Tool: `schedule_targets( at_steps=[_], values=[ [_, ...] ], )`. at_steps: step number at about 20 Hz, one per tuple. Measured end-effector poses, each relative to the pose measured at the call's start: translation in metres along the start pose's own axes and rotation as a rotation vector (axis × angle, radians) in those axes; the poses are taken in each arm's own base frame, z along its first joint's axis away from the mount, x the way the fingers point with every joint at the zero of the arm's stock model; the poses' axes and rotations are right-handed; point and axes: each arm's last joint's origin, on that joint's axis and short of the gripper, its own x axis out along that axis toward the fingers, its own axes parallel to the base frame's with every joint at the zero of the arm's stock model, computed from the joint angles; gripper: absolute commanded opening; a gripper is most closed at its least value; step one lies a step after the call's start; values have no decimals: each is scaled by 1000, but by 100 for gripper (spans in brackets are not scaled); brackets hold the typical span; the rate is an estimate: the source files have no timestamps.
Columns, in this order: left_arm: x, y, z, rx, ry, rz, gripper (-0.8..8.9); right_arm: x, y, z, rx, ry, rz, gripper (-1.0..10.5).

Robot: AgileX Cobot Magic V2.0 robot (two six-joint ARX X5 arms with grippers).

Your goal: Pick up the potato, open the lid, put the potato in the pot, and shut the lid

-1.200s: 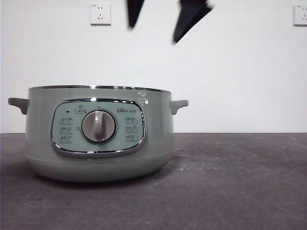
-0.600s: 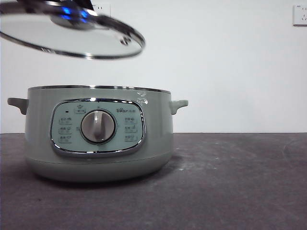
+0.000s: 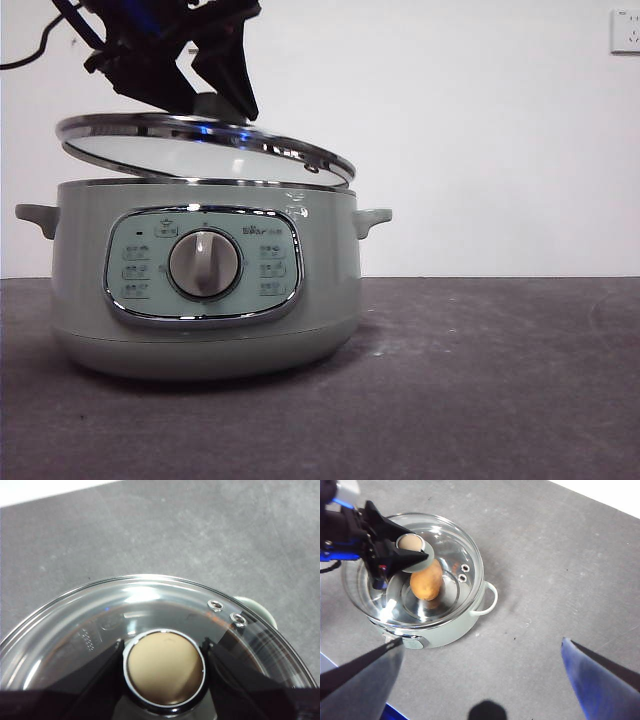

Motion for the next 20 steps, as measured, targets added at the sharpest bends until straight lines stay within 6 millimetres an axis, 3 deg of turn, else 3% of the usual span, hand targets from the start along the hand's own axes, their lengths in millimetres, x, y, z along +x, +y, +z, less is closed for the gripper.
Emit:
schedule_targets(
  at_steps=[4, 16, 17, 20],
  values=[
    [11, 0, -5, -3, 39, 4, -9, 0, 0, 0, 0, 0, 0, 531],
    [10, 1, -9, -19, 79, 11, 3, 0, 0, 0, 0, 1, 0, 531],
    [10, 1, -9, -22, 81, 11, 37, 0, 0, 0, 0, 1, 0, 531],
    [10, 1, -9, -24, 81, 12, 319, 0, 0, 0, 0, 1, 0, 531]
  ],
)
